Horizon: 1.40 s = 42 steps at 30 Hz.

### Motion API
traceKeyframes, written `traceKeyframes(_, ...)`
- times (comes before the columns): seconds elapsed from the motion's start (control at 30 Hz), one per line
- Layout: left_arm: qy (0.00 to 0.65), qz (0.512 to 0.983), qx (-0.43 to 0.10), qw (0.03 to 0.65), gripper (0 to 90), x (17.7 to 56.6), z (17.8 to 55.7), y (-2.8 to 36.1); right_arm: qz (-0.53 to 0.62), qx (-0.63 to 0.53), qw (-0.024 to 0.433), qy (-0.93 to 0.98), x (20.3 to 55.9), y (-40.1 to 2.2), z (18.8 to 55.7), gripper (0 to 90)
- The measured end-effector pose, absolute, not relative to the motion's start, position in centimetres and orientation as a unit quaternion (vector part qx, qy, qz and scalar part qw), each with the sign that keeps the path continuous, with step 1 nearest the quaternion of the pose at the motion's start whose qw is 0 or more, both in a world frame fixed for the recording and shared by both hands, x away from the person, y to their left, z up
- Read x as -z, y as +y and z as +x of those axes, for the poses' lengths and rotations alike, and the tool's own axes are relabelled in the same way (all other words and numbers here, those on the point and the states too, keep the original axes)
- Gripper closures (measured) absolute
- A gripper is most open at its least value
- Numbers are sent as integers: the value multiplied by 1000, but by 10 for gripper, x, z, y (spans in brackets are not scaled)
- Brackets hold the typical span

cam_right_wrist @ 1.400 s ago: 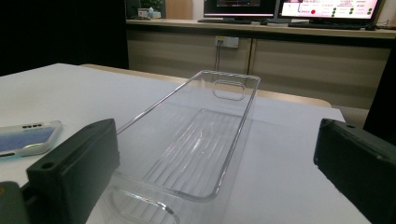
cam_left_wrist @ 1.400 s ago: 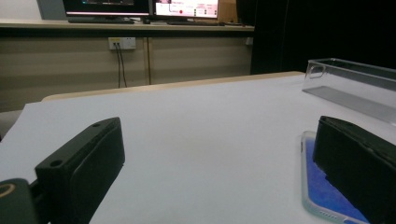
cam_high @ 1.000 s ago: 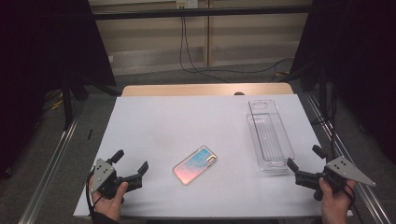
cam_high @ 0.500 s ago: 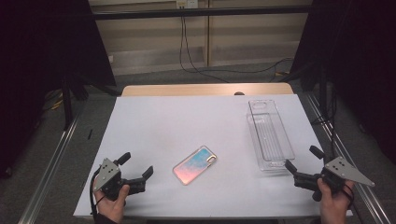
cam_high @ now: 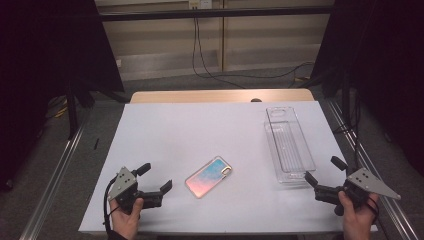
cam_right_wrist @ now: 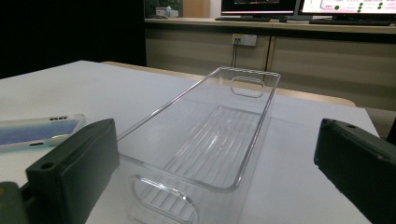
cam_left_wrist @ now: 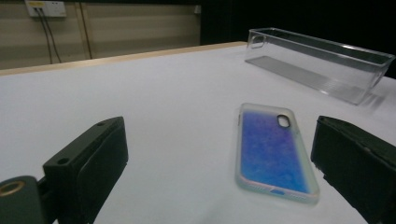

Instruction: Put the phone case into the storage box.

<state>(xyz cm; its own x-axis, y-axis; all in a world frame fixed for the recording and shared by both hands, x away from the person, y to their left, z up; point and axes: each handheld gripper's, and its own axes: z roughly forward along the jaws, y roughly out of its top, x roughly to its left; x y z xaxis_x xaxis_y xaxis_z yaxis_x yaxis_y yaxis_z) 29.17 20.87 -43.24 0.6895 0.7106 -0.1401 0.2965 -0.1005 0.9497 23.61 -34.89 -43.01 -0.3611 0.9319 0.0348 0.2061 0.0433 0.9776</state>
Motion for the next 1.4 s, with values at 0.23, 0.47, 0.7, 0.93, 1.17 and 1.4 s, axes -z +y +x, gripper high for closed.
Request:
traceKeyframes(0.23, 347, 721, -197, 567, 31, 430, 293, 201, 455, -525, 343, 633, 431, -349, 236, 0)
traceKeyframes(0.47, 346, 720, -179, 575, 31, 432, 302, 189, 455, -524, 343, 633, 431, -350, 236, 0)
traceKeyframes(0.7, 337, 721, -161, 583, 24, 432, 307, 180, 454, -526, 340, 634, 431, -349, 236, 0)
traceKeyframes(0.93, 327, 724, -171, 582, 26, 429, 313, 172, 454, -526, 339, 635, 432, -349, 237, 0)
traceKeyframes(1.17, 323, 730, -167, 579, 26, 430, 320, 160, 454, -527, 338, 634, 432, -349, 237, 0)
traceKeyframes(1.4, 317, 742, -167, 567, 26, 430, 329, 149, 452, -526, 340, 635, 432, -349, 237, 0)
